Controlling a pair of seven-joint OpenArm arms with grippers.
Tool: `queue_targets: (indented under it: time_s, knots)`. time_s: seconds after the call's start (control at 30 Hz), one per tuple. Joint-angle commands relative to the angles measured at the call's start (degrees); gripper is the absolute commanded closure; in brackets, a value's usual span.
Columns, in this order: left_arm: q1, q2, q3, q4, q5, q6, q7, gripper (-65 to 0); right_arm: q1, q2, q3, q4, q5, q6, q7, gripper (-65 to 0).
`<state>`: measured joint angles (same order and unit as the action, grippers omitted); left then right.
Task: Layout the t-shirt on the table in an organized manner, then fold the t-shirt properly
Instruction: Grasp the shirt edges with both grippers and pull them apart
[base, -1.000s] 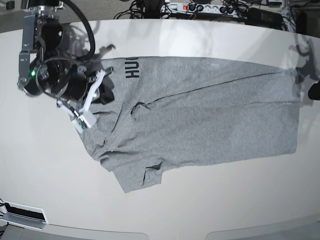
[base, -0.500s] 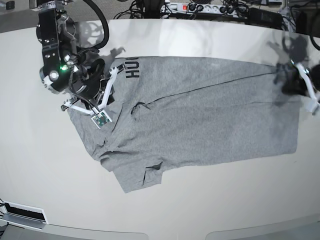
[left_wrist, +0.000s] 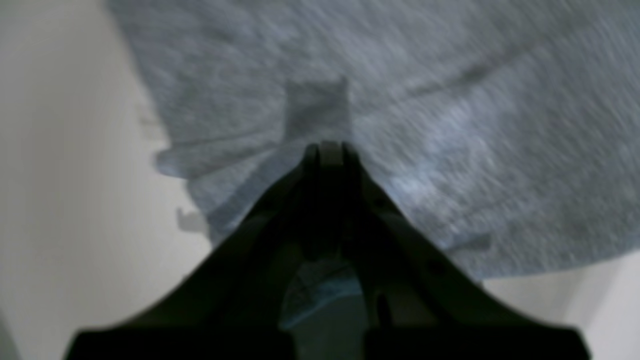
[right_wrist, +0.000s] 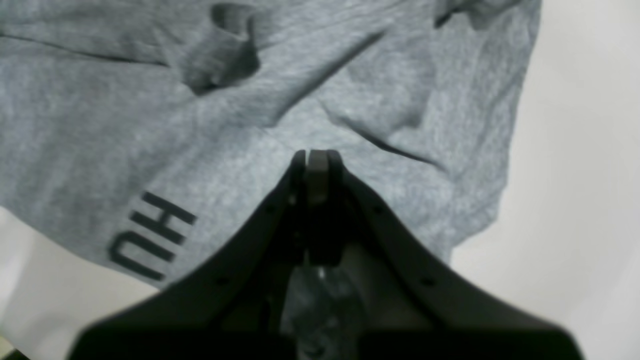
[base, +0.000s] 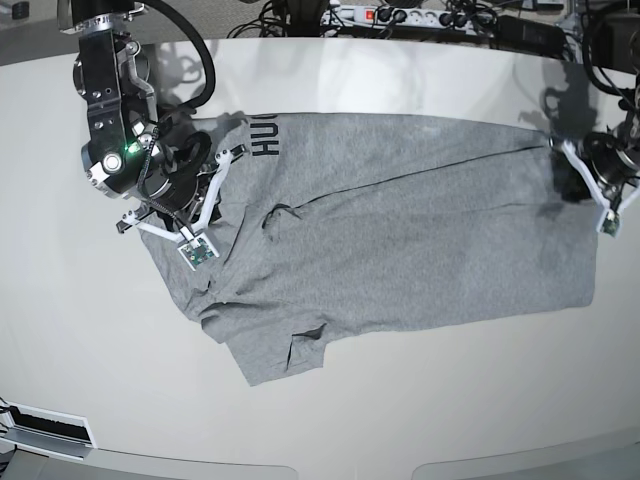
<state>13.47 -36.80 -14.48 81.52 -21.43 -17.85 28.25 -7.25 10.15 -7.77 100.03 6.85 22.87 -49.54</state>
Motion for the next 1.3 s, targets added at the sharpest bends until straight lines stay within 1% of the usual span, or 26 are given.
queue_targets:
  time_s: [0.0,0.1,0.17,0.2,0.3,0.37,0.47,0.53,0.6,0.67,0.77,0.87,0.93,1.0,1.07,1.2,1.27]
  knots:
    - [-0.50,-0.96,-0.52,-0.26,-0.52,0.85,-0.92,0.0,0.61,0.37,0.15,0.90,0.37,0.02,0.72,0.0]
    - [-3.08,-0.92,-0.52,-5.20,-2.54,0.92,-0.79,0.0,0.59,0.37,0.15,0.90,0.35,0.02,0.70,0.0]
    - [-4.96,-0.87,-0.52,-10.29,-3.76,0.31,-0.81,0.0,0.57,0.39,0.15,0.90,0.35,0.02,0.55,0.0]
    - [-6.05,-0.74,-0.52,-13.16,-4.22,-1.09,-0.83,0.0,0.57,0.44,0.15,0.90,0.35,0.00,0.37,0.0]
    - [-9.18,-0.11,-0.52,-21.05,-4.61,-6.80,-0.85,0.0,0.61,0.52,0.15,0.90,0.33,0.02,0.50,0.0]
    - [-10.49,0.35,-0.52,-24.37,-4.59,-8.17,-0.83,0.0,0.57,0.50,0.15,0.83,0.37,0.00,0.68,0.0]
    - [-10.60,0.83,-0.52,-25.29,-4.57,-8.15,-0.81,0.0,0.46,0.57,0.15,-1.57,0.17,0.04,1.14,0.0]
    - [-10.60,0.90,-0.52,-25.29,-4.55,-8.13,-0.79,0.0,0.59,1.16,0.15,-4.50,-0.96,-0.24,1.75,0.0]
    - [-10.60,0.87,-0.52,-25.29,-4.55,-8.13,-0.79,0.0,0.61,2.34,0.15,-7.50,-1.66,-2.56,3.19,0.0]
    - [-10.60,0.79,-0.52,-25.29,-4.55,-8.13,0.11,0.0,0.59,3.63,0.15,-10.03,-1.84,-3.65,3.43,0.0]
    - [-10.62,0.55,-0.52,-25.29,-4.57,-8.13,2.19,0.0,0.46,4.79,0.15,-11.67,-1.77,-3.85,1.01,0.0]
    - [-10.43,0.42,-0.52,-25.11,-6.60,-8.35,6.84,0.0,0.42,4.85,0.15,-11.65,-1.07,-3.50,-3.54,0.0]
    - [-9.35,0.31,-0.52,-24.55,-6.99,-9.70,8.55,0.0,-0.17,4.96,0.15,-11.65,-0.74,-3.21,-5.49,0.0]
    - [-7.32,-0.44,-0.46,-23.93,-7.76,-10.91,8.68,0.0,-1.84,5.16,0.15,-11.63,-0.96,-2.69,-5.73,0.0]
    - [-4.96,-1.62,-0.46,-23.69,-9.07,-10.91,8.68,0.0,-3.80,5.25,0.15,-11.63,-0.92,-2.56,-5.60,0.0]
    - [-1.20,-4.04,-0.48,-23.58,-13.25,-10.91,9.05,0.0,-6.80,5.25,0.15,-11.34,-0.92,-3.50,-5.68,0.0]
    - [0.13,-4.57,-0.48,-23.17,-14.23,-10.91,9.33,0.0,-8.09,5.25,0.15,-10.16,-0.92,-3.43,-5.88,0.0]
